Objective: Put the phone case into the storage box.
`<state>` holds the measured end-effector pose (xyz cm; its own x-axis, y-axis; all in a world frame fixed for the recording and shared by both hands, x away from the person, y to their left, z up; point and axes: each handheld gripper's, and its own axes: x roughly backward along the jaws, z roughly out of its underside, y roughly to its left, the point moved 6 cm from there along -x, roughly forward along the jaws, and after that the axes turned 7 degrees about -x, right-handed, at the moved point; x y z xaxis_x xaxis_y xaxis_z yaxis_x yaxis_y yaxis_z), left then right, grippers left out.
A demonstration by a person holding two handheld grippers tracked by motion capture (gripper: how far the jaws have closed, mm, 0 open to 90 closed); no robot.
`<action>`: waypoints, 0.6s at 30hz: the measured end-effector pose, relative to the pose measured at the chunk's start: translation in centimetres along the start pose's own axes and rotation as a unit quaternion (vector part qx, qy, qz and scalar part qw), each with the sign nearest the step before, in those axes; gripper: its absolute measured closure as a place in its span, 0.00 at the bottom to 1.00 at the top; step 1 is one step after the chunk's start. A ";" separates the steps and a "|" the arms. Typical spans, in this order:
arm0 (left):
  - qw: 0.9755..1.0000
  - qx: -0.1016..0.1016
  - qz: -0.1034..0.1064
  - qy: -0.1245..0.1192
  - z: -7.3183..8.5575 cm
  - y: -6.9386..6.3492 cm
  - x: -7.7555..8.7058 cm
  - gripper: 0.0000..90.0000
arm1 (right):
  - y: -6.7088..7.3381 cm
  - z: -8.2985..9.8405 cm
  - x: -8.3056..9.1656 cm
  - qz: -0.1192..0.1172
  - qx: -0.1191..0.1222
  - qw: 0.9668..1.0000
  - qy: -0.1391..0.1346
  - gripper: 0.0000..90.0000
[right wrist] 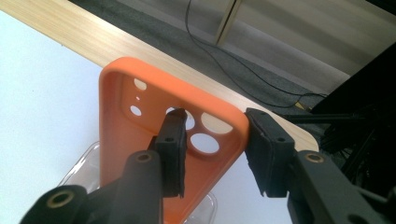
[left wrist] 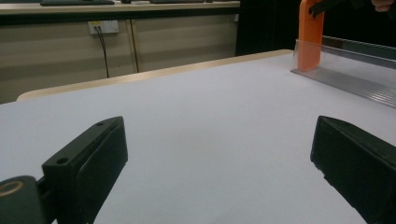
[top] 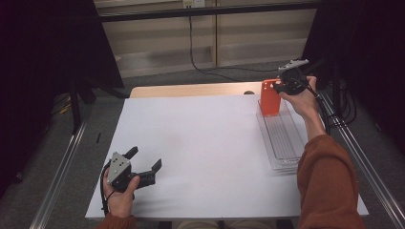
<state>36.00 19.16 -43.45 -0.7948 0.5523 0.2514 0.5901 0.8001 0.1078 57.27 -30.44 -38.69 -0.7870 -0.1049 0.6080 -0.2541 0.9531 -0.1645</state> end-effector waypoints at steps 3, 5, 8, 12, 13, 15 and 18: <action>1.000 -0.002 0.001 0.000 0.0 0.0 0.0 0.04 | -0.1 0.0 0.0 -0.001 -0.005 1.000 0.001 0.64; 1.000 -0.001 0.001 0.001 0.0 0.0 0.0 0.04 | -0.1 0.0 0.0 0.000 -0.006 1.000 0.001 0.64; 1.000 -0.002 0.000 0.001 0.0 0.0 0.0 0.04 | -0.3 0.1 0.0 0.000 -0.011 1.000 -0.001 0.61; 1.000 0.000 0.000 0.000 0.0 0.0 0.0 0.04 | -0.5 0.2 0.1 -0.002 -0.022 1.000 -0.001 0.56; 1.000 -0.002 0.000 0.001 0.0 0.0 0.0 0.04 | -0.5 0.2 0.1 -0.002 -0.024 1.000 -0.001 0.55; 1.000 -0.002 0.000 0.001 0.0 0.0 0.0 0.04 | -0.6 0.2 0.1 -0.003 -0.030 1.000 -0.001 0.53; 1.000 -0.003 -0.001 0.001 0.0 0.0 0.1 0.04 | -0.7 0.2 0.1 -0.001 -0.034 0.999 -0.003 0.49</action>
<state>35.97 19.22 -43.43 -0.7958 0.5505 0.2522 0.5894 0.7998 0.1139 57.23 -31.20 -38.68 -0.7892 -0.1090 0.6043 -0.2178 0.9698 -0.1095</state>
